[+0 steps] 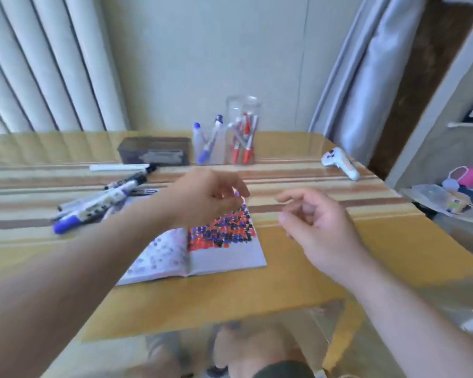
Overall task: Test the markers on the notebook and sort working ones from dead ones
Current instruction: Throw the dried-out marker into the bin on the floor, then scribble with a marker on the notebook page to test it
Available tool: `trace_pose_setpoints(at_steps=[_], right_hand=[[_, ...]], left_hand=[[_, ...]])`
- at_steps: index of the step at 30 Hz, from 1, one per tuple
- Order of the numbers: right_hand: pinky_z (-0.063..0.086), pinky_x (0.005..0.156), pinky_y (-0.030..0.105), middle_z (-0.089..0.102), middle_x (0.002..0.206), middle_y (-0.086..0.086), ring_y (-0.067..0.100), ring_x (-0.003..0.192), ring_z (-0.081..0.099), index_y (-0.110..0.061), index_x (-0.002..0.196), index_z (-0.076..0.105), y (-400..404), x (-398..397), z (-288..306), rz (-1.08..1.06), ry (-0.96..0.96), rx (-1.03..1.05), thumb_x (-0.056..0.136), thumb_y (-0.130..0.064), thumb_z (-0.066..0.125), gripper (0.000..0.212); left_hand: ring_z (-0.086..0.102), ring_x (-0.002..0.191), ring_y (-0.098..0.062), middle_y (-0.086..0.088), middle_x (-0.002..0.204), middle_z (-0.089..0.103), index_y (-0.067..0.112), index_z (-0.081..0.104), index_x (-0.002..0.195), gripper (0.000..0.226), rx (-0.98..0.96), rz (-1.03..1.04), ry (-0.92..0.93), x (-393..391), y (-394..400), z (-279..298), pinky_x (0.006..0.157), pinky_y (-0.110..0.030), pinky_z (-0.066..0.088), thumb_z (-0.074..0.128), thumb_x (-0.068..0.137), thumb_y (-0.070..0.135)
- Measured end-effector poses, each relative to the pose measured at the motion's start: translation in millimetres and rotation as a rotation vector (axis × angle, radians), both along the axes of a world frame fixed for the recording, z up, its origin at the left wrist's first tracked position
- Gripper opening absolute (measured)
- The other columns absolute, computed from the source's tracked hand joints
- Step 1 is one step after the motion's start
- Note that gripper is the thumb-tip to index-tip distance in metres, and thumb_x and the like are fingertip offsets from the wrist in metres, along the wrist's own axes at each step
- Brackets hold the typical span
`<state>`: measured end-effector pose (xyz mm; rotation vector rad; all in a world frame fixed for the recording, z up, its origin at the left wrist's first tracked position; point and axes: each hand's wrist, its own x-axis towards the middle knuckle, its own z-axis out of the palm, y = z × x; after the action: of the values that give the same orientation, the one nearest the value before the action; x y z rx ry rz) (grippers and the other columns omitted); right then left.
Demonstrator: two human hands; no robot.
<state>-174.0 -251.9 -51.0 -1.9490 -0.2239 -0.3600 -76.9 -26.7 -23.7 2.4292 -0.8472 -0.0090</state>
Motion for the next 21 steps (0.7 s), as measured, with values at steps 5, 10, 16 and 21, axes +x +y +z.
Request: trace_pose_setpoints(at_steps=[5,10,16,21], right_hand=[[0.051,0.064,0.032,0.064,0.081,-0.012,0.010,0.064,0.058,-0.038,0.103,0.066,88.6,99.9,11.4,0.134,-0.039,-0.201,0.091,-0.013,0.067,0.027],[0.047,0.078,0.026,0.064,0.100,-0.008,0.009,0.087,0.061,-0.038,0.114,0.067,172.7,176.9,13.4,0.284,0.005,-0.628,0.092,-0.023,0.066,0.027],[0.044,0.104,0.037,0.054,0.122,-0.002,0.019,0.115,0.054,-0.041,0.130,0.063,232.2,235.4,2.8,0.511,0.044,-0.974,0.093,-0.026,0.063,0.040],[0.051,0.089,0.042,0.067,0.101,-0.008,0.017,0.099,0.059,-0.036,0.101,0.072,237.9,240.7,-5.5,0.496,-0.131,-1.056,0.088,-0.026,0.072,0.017]], left_hand=[[0.057,0.073,-0.011,0.011,0.079,0.066,0.034,0.065,0.090,0.006,0.165,0.012,-0.086,33.5,35.4,-58.7,0.070,-0.028,0.046,0.066,0.089,0.040],[0.062,0.085,-0.018,0.006,0.088,0.071,0.029,0.068,0.090,0.021,0.063,-0.072,-0.175,39.4,37.8,-80.0,0.078,-0.033,0.052,0.065,0.085,0.049],[0.061,0.080,-0.019,0.005,0.082,0.070,0.025,0.070,0.087,0.018,-0.071,-0.151,-0.129,44.4,45.7,-79.2,0.077,-0.037,0.053,0.071,0.085,0.042],[0.060,0.084,-0.020,0.002,0.089,0.072,0.018,0.073,0.091,0.016,-0.173,-0.141,-0.112,44.2,47.1,-77.9,0.078,-0.036,0.053,0.075,0.084,0.033]])
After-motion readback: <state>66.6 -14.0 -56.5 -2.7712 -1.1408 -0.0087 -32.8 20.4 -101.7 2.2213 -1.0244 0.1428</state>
